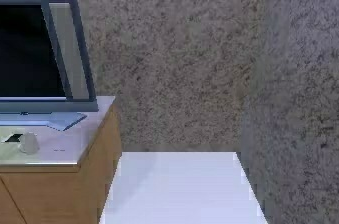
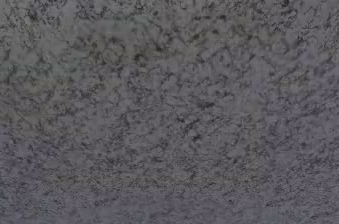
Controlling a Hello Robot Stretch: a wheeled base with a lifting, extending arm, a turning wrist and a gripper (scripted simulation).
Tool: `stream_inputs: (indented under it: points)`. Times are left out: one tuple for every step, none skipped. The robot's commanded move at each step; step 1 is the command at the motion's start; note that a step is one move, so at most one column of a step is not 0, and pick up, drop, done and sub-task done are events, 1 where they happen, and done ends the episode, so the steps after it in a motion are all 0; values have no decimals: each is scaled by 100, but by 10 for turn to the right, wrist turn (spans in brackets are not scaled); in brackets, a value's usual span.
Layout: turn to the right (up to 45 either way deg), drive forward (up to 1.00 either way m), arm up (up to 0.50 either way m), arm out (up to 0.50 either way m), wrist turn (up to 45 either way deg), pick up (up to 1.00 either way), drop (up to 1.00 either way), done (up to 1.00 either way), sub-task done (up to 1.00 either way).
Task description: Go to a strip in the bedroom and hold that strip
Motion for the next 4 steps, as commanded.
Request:
stream_inputs:
  points:
    - [-450,0,0,0,0,0,0,0,0]
    - [-210,0,0,0,0,0,0,0,0]
    - [0,65,0,0,0,0,0,0,0]
    - [-450,0,0,0,0,0,0,0,0]
